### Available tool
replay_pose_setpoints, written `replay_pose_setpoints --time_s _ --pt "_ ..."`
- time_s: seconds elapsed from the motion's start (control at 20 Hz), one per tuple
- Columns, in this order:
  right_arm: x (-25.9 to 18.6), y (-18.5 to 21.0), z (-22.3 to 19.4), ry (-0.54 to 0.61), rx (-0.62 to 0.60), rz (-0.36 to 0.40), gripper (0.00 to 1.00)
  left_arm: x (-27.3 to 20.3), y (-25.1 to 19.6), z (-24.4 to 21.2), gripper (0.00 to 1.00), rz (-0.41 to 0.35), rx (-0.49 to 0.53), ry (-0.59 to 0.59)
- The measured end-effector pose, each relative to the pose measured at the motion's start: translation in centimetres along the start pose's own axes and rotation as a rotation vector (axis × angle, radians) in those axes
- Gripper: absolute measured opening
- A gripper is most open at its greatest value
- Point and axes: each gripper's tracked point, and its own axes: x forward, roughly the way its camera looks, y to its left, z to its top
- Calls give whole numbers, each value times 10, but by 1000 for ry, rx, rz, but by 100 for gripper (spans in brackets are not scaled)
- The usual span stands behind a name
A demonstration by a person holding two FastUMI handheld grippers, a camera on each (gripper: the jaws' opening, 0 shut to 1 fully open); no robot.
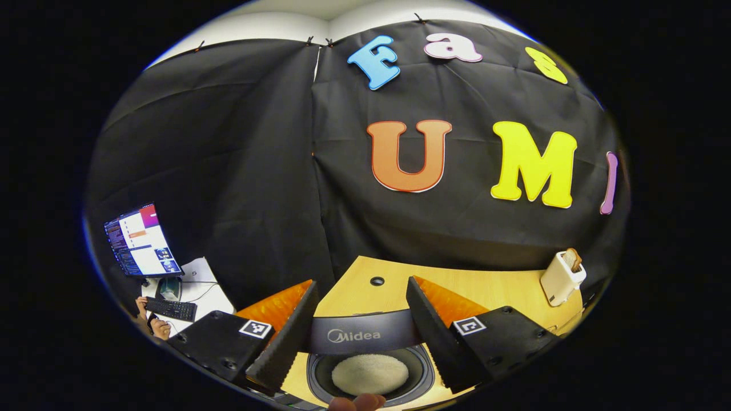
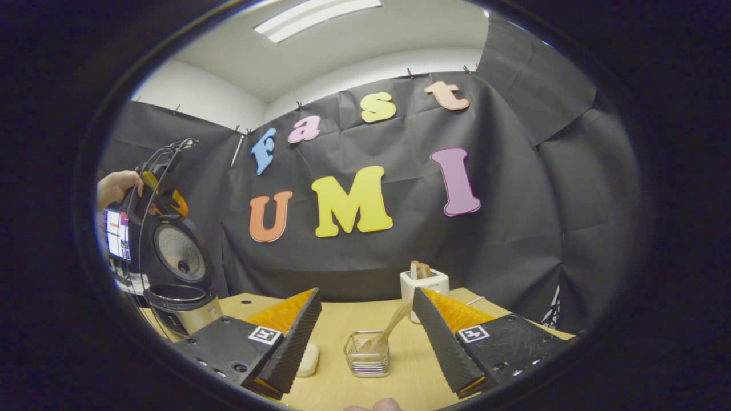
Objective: Close the left gripper, press the button to open the rice cooker; take a wooden spoon from the chopstick holder with the right hand, scoop a spoonful of rice and pour it into the rice cooker, then put the wooden spoon back into the chopstick holder.
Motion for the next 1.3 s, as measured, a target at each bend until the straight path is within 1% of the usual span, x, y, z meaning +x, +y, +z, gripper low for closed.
replay_pose_setpoints --time_s 0.2,0.45,0.55,0.6,0.65,0.8,0.85,0.9,0.95,1.0,1.05,1.1,1.15,1.2,1.3 --pt "-4 8 -1 3 13 21 96 -23 -5 -24 99 -17 -9 8" --pt "-9 17 -5 12 9 39 95 -53 -17 -74 99 -49 -23 16" --pt "-12 19 -6 12 -5 42 100 -60 -19 -91 99 -60 -24 6" --pt "-14 19 -5 8 -10 42 92 -64 -21 -100 99 -67 -27 4" --pt "-16 19 -3 -1 -15 42 96 -66 -21 -110 98 -67 -38 -2" --pt "-18 15 -1 -23 -21 32 96 -72 -24 -135 99 -57 -31 -43" --pt "-17 14 -3 -22 -19 28 92 -74 -24 -143 99 -50 -19 -64" --pt "-16 13 -6 -17 -16 26 92 -74 -24 -150 99 -44 -18 -82" --pt "-15 12 -9 -8 -15 23 96 -75 -25 -156 99 -41 -21 -103" --pt "-13 10 -13 2 -14 19 92 -76 -26 -163 99 -40 -20 -116" --pt "-11 10 -16 13 -13 18 96 -76 -26 -170 99 -39 -19 -122" --pt "-10 10 -18 19 -12 18 92 -75 -27 -177 99 -38 -15 -123" --pt "-10 10 -18 19 -13 17 92 -75 -27 -183 99 -37 -11 -124" --pt "-10 10 -19 17 -15 15 96 -75 -26 -189 99 -34 -11 -124" --pt "-10 11 -24 18 -19 12 96 -75 -26 -197 99 -26 -13 -134"
